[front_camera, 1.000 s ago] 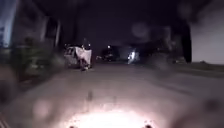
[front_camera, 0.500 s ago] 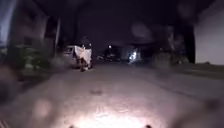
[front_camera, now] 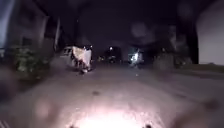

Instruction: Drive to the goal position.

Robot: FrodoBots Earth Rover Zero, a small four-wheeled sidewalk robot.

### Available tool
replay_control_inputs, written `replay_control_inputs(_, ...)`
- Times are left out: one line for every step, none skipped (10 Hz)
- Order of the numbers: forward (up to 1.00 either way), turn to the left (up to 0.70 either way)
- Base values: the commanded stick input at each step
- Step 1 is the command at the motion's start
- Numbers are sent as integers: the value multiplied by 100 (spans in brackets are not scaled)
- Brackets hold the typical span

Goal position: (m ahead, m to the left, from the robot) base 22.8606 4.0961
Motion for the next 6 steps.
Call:
replay_control_inputs(70, 0)
replay_control_inputs(70, 0)
replay_control_inputs(70, 0)
replay_control_inputs(70, 0)
replay_control_inputs(70, 0)
replay_control_inputs(70, 0)
